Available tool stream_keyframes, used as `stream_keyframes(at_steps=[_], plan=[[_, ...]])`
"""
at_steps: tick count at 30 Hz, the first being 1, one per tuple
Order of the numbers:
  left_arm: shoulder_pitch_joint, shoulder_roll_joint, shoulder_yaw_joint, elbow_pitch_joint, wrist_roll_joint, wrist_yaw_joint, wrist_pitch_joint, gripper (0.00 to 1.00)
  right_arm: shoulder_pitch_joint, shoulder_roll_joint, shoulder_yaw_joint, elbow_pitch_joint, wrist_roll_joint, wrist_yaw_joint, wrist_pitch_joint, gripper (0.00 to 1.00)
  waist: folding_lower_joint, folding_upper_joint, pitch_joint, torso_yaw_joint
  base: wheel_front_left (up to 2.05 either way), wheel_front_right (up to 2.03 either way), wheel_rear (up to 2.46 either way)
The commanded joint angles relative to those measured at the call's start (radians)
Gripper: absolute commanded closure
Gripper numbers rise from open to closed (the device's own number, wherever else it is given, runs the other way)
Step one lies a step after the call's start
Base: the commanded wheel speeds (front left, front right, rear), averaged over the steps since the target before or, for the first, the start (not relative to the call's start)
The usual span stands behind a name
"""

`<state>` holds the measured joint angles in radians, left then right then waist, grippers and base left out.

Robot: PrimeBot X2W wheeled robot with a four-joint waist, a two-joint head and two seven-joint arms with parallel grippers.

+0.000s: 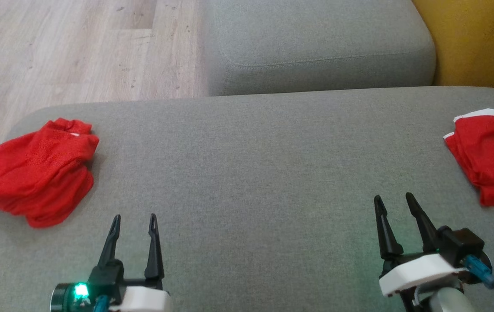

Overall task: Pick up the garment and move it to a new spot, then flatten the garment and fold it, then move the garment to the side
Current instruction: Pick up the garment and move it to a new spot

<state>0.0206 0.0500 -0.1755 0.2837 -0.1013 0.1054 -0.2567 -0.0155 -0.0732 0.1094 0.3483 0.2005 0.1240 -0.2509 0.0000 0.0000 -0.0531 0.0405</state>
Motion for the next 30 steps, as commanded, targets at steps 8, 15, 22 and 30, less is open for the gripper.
stream_keyframes(at_steps=[8, 15, 22, 30], plan=[[-0.024, 0.000, 0.029, -0.041, 0.005, 0.001, -0.005, 0.00, -0.029, 0.006, 0.013, -0.031, -0.003, 0.007, -0.011, 0.00, 0.0000, 0.0000, 0.002, 0.023, 0.00, 0.00, 0.00], [-0.027, 0.000, 0.021, -0.061, 0.011, 0.011, -0.005, 0.00, -0.027, 0.007, 0.031, -0.027, -0.005, 0.007, -0.011, 0.00, 0.0000, 0.0000, 0.009, 0.080, 0.00, 0.00, 0.00], [-0.011, 0.003, 0.049, -0.074, 0.022, 0.014, -0.005, 0.00, -0.037, 0.012, 0.056, -0.024, -0.003, 0.007, -0.011, 0.00, 0.0000, 0.0000, 0.015, 0.205, 0.00, 0.00, 0.00], [0.011, 0.017, 0.110, -0.105, 0.028, 0.013, -0.005, 0.00, -0.061, 0.018, 0.082, -0.022, 0.000, 0.007, -0.011, 0.00, 0.0000, 0.0000, 0.027, 0.345, 0.00, 0.00, 0.00]])
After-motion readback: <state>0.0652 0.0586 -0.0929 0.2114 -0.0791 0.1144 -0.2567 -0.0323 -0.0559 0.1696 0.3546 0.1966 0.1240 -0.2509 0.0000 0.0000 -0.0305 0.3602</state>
